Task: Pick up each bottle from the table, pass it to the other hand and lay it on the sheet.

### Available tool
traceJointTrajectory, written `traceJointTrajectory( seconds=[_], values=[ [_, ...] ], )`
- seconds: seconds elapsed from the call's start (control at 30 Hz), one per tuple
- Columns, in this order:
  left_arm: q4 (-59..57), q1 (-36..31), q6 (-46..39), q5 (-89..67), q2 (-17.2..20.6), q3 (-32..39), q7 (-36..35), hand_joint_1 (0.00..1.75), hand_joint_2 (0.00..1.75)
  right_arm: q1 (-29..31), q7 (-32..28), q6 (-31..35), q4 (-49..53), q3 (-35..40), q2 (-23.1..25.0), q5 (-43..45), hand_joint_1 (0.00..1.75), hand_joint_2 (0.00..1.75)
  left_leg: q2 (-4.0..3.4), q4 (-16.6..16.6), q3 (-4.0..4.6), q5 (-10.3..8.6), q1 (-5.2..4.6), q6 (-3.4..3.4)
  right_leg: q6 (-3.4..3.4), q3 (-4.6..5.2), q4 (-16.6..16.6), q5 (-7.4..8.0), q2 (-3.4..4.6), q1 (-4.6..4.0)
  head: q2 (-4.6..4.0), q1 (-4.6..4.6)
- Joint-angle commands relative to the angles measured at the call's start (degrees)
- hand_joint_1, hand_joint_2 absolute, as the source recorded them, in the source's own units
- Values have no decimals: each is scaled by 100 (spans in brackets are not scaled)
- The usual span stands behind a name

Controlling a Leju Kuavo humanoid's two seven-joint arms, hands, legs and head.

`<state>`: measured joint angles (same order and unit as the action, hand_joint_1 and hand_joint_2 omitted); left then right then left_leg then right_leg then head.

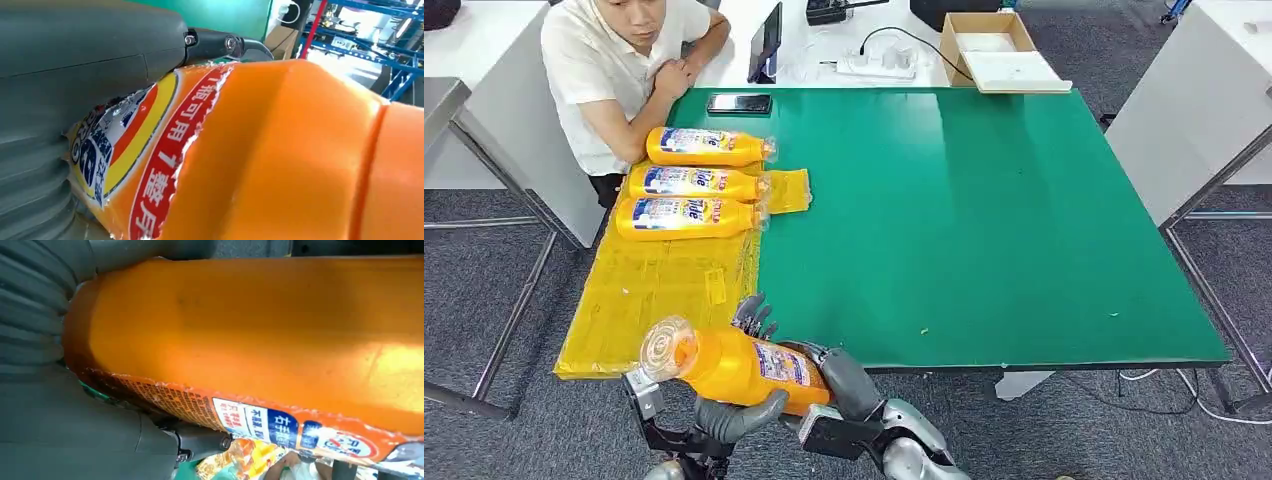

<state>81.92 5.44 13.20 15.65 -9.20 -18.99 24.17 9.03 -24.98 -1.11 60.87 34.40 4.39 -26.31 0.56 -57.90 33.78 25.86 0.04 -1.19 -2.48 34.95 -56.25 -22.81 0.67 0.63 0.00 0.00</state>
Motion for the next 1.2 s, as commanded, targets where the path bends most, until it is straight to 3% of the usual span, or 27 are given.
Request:
traceJointTrajectory(
  seconds=[0.03,0.07,0.1,0.77,0.93,1.07,1.2],
  values=[
    [-361,-401,126,169,-17,-74,-104,175,175,29,7,-95,-545,474,-19,-101,35,175,13,10,-22,2,2,6,8,-26,7,-8,-21,-3,0,-2],
    [-316,-370,10,217,-72,9,-136,175,175,-26,56,-24,-489,414,37,-58,0,175,11,7,-15,1,5,5,7,-20,7,-6,-18,-6,-2,0],
    [-223,-339,-114,246,-109,66,-172,175,175,-92,90,114,-393,352,92,-44,0,0,9,4,-9,0,3,4,5,-12,5,-4,-15,-4,-2,-2],
    [327,-213,-1118,209,-114,596,-57,175,175,-484,-30,743,168,-49,131,197,0,0,3,5,-11,3,2,5,6,-13,2,-6,-9,-2,0,0],
    [120,-286,-2564,-1806,331,537,-259,175,175,-862,-159,1249,574,-528,77,507,0,0,8,11,-21,3,1,7,8,-24,6,-8,-14,-2,-2,0],
    [376,-245,-2762,-2925,607,712,-372,175,175,-1049,-201,1430,961,-819,-24,484,0,0,3,9,-25,7,1,10,12,-27,2,-12,-12,-3,0,0],
    [775,-193,-3202,-5159,969,784,-865,175,175,-1288,-264,1605,1375,-1268,-51,287,0,0,4,5,-15,5,2,8,9,-18,0,-9,-10,-3,-2,0]
  ],
)
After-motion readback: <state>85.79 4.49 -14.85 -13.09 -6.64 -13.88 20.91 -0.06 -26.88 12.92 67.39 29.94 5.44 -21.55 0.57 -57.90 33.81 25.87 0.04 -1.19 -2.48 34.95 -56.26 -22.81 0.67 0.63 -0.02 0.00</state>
